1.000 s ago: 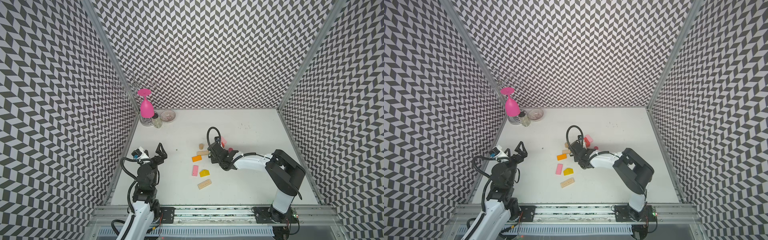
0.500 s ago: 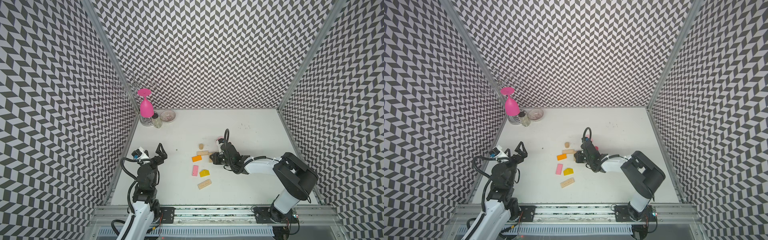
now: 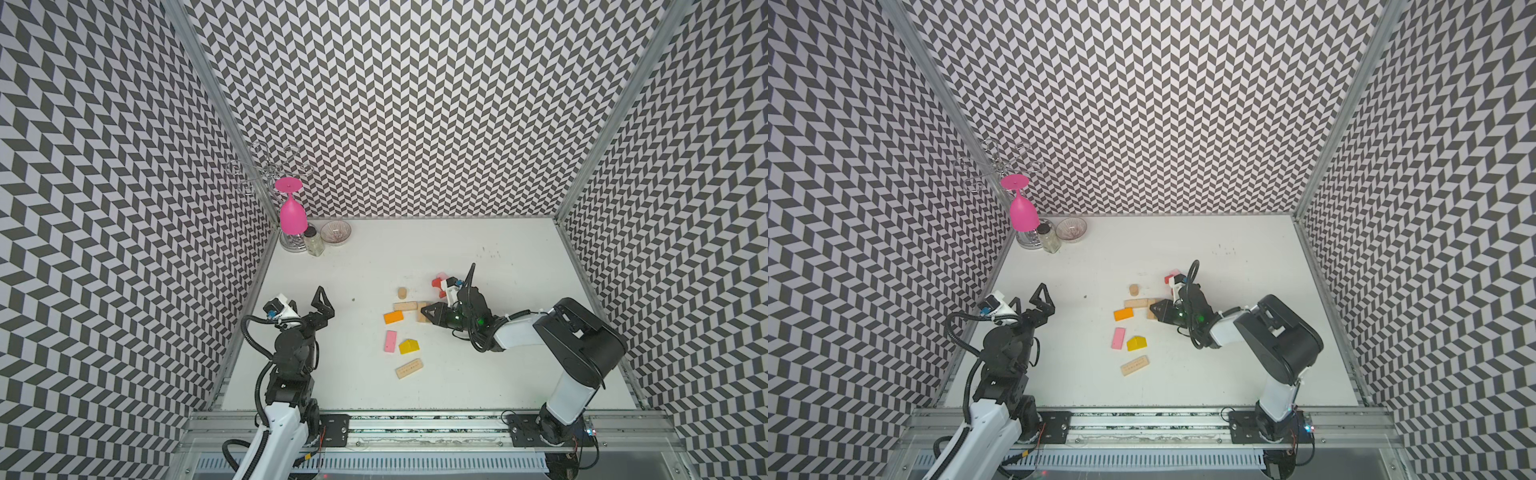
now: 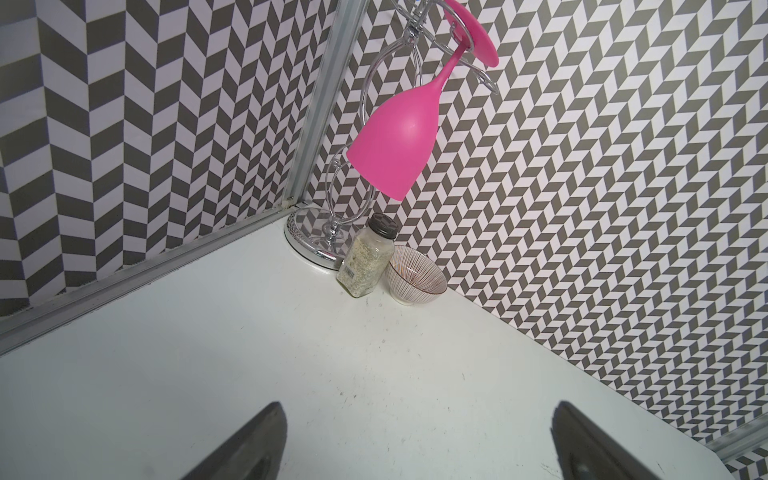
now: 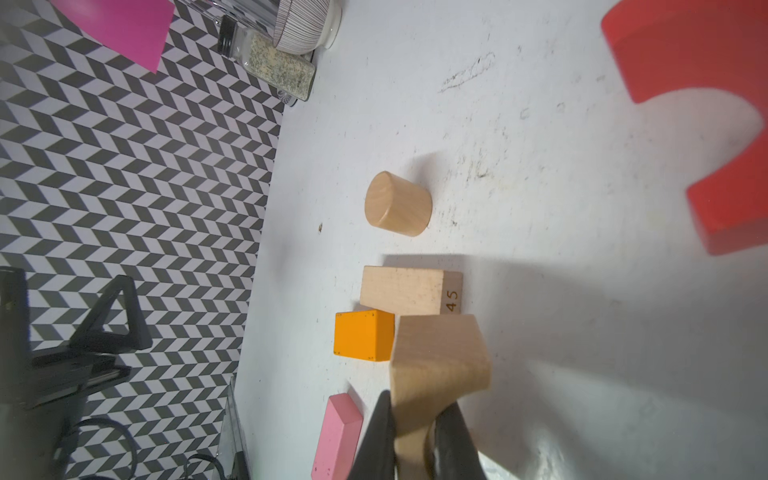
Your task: Build the wood block tower
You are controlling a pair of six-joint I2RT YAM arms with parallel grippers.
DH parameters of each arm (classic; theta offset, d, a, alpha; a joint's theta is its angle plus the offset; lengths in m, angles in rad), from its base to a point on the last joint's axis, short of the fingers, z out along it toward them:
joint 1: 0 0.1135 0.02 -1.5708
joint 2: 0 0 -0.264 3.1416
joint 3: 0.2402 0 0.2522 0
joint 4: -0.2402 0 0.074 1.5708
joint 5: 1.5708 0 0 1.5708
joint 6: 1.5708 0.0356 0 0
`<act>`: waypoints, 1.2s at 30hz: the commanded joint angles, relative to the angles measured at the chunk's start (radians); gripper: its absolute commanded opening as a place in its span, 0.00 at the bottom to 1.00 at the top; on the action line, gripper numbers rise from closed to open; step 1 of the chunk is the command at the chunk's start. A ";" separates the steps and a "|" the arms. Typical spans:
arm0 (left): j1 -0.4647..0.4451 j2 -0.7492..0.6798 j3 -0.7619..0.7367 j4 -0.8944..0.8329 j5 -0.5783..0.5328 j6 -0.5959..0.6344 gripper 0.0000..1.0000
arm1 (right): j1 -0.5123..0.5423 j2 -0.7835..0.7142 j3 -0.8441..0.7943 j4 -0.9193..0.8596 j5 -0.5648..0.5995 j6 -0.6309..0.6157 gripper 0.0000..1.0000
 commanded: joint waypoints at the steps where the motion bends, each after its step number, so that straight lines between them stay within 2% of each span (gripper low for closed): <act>1: -0.003 -0.007 -0.009 -0.004 -0.011 -0.010 1.00 | -0.023 0.038 -0.055 0.033 -0.026 0.024 0.08; 4: -0.003 -0.008 -0.010 -0.005 -0.011 -0.010 1.00 | -0.043 0.053 -0.079 0.076 -0.052 0.035 0.10; 11: -0.003 -0.005 -0.009 -0.004 -0.011 -0.010 1.00 | -0.064 0.108 -0.091 0.118 -0.076 0.038 0.24; 18: -0.003 -0.002 -0.008 -0.004 -0.014 -0.011 1.00 | -0.076 0.121 -0.096 0.148 -0.100 0.039 0.26; 20: -0.003 -0.002 -0.008 -0.004 -0.014 -0.012 1.00 | -0.076 0.101 -0.102 0.138 -0.086 0.030 0.30; 30: -0.003 -0.002 -0.006 -0.005 -0.016 -0.010 1.00 | -0.065 -0.164 -0.090 -0.118 0.100 -0.120 0.62; 36: -0.003 -0.014 -0.010 -0.009 -0.014 -0.009 1.00 | -0.049 -0.328 -0.021 -0.341 0.283 -0.224 0.64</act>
